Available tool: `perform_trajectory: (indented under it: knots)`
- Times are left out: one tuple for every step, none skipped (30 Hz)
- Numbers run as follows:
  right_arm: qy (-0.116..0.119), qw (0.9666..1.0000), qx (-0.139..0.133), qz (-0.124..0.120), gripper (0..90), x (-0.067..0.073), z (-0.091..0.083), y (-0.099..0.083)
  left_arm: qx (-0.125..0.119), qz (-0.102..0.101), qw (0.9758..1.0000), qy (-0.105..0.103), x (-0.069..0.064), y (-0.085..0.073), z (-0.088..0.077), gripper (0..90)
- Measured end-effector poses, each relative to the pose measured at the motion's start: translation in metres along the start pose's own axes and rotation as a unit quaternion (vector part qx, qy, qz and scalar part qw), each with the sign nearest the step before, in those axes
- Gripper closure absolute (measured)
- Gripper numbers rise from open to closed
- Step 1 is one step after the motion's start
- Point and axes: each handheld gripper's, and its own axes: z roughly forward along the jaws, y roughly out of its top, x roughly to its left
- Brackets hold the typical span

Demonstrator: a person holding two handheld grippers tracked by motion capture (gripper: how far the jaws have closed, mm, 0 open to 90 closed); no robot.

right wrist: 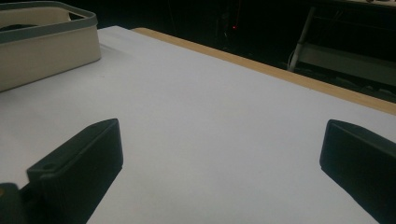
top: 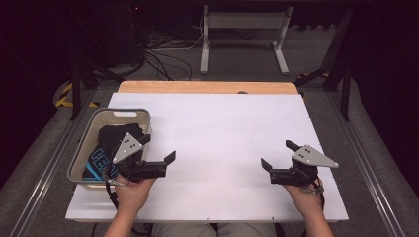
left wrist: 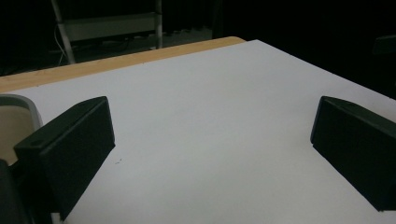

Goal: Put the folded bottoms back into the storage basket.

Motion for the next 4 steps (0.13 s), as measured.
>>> perform_trajectory:
  knots:
    - [0.0,1.0,0.0,0.0,0.2,0.0001,0.0001,0.0,0.0,0.0,1.0,0.0,0.0,0.0,0.0,0.7]
    - [0.0,1.0,0.0,0.0,0.2,0.0,0.0,0.0,0.0,0.0,1.0,-0.001,-0.0001,-0.0001,0.0001,0.7]
    - [0.0,1.0,0.0,0.0,0.2,0.0,0.0001,-0.0001,0.0,0.001,1.0,0.001,0.0,-0.0001,0.0002,0.7]
    - [0.0,1.0,0.0,0.0,0.2,-0.0001,0.0002,-0.0001,0.0,0.0,1.0,0.0,0.0001,-0.0001,0.0002,0.7]
